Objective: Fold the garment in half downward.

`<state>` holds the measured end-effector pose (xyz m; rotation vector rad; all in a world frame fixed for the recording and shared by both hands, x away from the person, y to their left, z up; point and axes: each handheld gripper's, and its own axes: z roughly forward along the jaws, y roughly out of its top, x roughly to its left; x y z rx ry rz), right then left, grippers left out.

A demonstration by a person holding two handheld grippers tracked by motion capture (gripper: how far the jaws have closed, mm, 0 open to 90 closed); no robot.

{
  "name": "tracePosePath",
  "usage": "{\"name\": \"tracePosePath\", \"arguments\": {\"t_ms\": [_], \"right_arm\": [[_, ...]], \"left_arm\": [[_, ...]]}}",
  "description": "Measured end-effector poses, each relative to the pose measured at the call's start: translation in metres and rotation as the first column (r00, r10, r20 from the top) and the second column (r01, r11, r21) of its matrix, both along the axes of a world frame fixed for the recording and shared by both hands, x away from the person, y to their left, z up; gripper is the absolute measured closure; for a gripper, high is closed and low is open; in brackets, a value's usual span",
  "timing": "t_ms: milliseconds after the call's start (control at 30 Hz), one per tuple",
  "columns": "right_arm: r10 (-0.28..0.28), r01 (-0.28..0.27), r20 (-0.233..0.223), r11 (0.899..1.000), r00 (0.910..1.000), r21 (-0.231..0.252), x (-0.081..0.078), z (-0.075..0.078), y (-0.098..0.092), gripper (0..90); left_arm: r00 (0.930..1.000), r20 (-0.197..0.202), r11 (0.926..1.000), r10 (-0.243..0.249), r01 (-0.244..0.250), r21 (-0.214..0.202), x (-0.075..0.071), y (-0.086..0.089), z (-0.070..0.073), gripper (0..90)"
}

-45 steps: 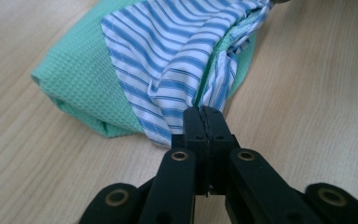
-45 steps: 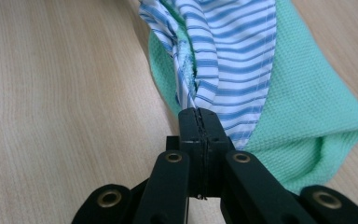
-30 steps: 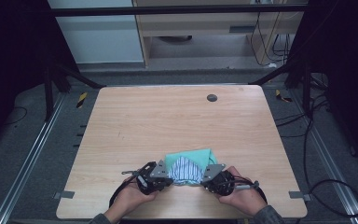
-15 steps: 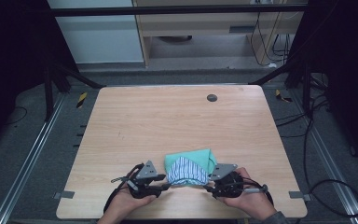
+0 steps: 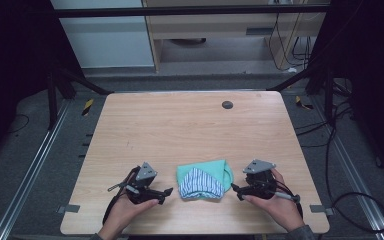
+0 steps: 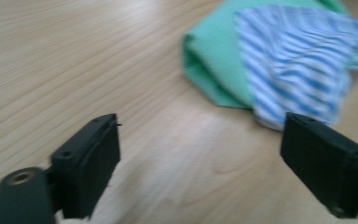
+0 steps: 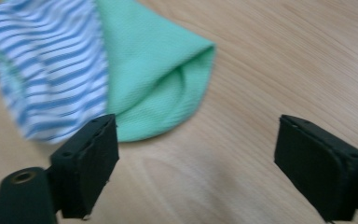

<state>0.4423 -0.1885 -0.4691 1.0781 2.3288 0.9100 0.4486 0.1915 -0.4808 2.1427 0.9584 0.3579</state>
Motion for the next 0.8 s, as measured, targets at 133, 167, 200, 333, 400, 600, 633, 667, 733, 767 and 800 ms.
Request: {"name": "tracePosePath", "arguments": {"t_ms": [133,167,200,333,400,600,633,667,733,767,800], "right_arm": [[-0.163,0.163,-0.009,0.987,0.9866,-0.006,0.016,-0.006,-0.005,9.0],[-0.203,0.204,-0.023,0.979,0.9788,0.007,0.023,-0.009,-0.008,7.4],[-0.203,0.204,-0.023,0.979,0.9788,0.007,0.023,-0.009,-0.008,7.4],[-0.238,0.239,-0.039,0.971,0.9705,0.028,0.035,-0.013,-0.013,8.3],[-0.254,0.256,-0.051,0.966,0.9659,0.044,0.045,-0.015,-0.014,7.9],[-0.261,0.263,-0.067,0.964,0.9631,0.036,0.068,-0.016,-0.015,7.8],[-0.268,0.271,-0.069,0.962,0.961,0.038,0.072,-0.016,-0.016,7.8],[-0.271,0.274,-0.071,0.961,0.96,0.04,0.076,-0.016,-0.018,7.8],[-0.274,0.277,-0.074,0.96,0.959,0.044,0.08,-0.017,-0.018,7.8],[-0.264,0.267,-0.074,0.963,0.9617,0.032,0.086,-0.018,-0.018,8.0],[-0.269,0.27,-0.06,0.963,0.9614,0.021,0.089,-0.018,-0.018,8.6]], "left_arm": [[0.9976,-0.01,0.9976,0.069,-0.069,-0.006,0.01,0.013,-0.004,5.3],[0.9966,-0.011,0.9966,0.081,-0.082,-0.007,0.013,0.017,-0.004,4.9],[0.9956,-0.007,0.9956,0.093,-0.094,-0.01,0.015,0.02,-0.005,4.9],[0.9938,-0.003,0.9938,0.111,-0.111,-0.005,0.026,0.027,-0.002,4.7],[0.9923,-0.015,0.9924,0.123,-0.123,0.005,0.038,0.03,-0.002,4.7],[0.9882,-0.021,0.988,0.152,-0.151,0.031,0.065,0.031,-0.001,5.4],[0.9882,-0.021,0.988,0.152,-0.151,0.031,0.065,0.031,-0.001,5.4],[0.9868,-0.021,0.9866,0.16,-0.16,0.033,0.073,0.03,-0.001,5.4],[0.9863,-0.019,0.9859,0.164,-0.163,0.038,0.076,0.03,-0.002,5.9],[0.9846,-0.009,0.984,0.174,-0.174,0.037,0.082,0.029,-0.003,6.1],[0.9846,-0.009,0.984,0.174,-0.174,0.037,0.082,0.029,-0.003,7.4]]}}
